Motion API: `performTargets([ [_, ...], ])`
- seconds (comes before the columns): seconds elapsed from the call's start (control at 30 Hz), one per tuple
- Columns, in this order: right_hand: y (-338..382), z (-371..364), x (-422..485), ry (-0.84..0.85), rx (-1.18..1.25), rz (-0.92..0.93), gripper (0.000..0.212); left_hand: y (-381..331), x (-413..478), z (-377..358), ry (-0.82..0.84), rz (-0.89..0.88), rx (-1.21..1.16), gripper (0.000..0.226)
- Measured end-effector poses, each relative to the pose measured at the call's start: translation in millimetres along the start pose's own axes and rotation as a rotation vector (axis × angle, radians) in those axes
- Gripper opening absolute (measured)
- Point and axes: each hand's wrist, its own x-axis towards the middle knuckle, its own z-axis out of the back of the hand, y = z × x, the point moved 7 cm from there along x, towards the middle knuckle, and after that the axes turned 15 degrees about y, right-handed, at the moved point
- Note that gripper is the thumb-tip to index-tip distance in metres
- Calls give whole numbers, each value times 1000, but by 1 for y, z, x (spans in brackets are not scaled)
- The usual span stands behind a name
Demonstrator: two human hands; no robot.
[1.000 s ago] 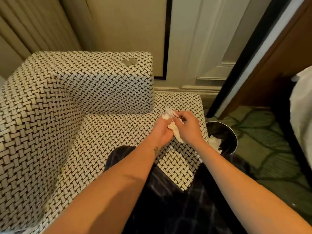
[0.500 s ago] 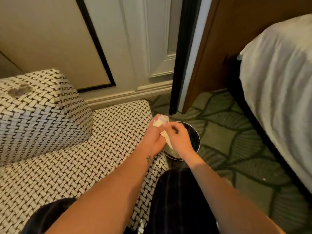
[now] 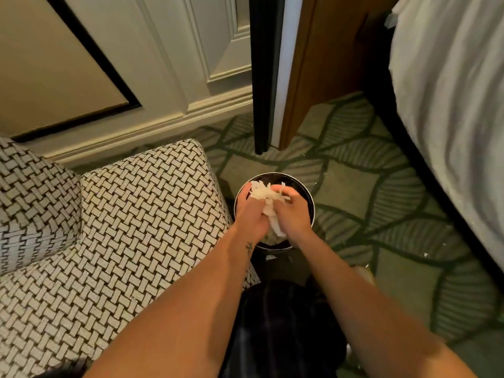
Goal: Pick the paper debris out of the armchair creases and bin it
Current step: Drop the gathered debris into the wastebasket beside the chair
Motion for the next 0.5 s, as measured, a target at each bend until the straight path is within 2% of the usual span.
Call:
performTargets([
  [0.1,-27,2,11,-33,-25,-68,35,6,-1,4,-88,42,-153,65],
  [0.17,-47,-1,17,-37,-29,-94,37,7,6,3,-70,57,-118,60],
  [0.23,-63,-3,17,-41,68,-126,40,11,12,3,-64,96,-34,58],
  [0.33,-75,-2,13,-78,196,-175,45,35,26,7,-82,188,-135,62],
  [0.37,-77,-2,12,-96,231,-180,44,35,23,4,-68,201,-135,60],
  [0.43,-76,0,11,-111,269,-184,42,14,-4,-11,-74,211,-142,36],
  [0.5,-72,3,7,-112,296,-186,41,10,-17,-19,-71,255,-228,40],
])
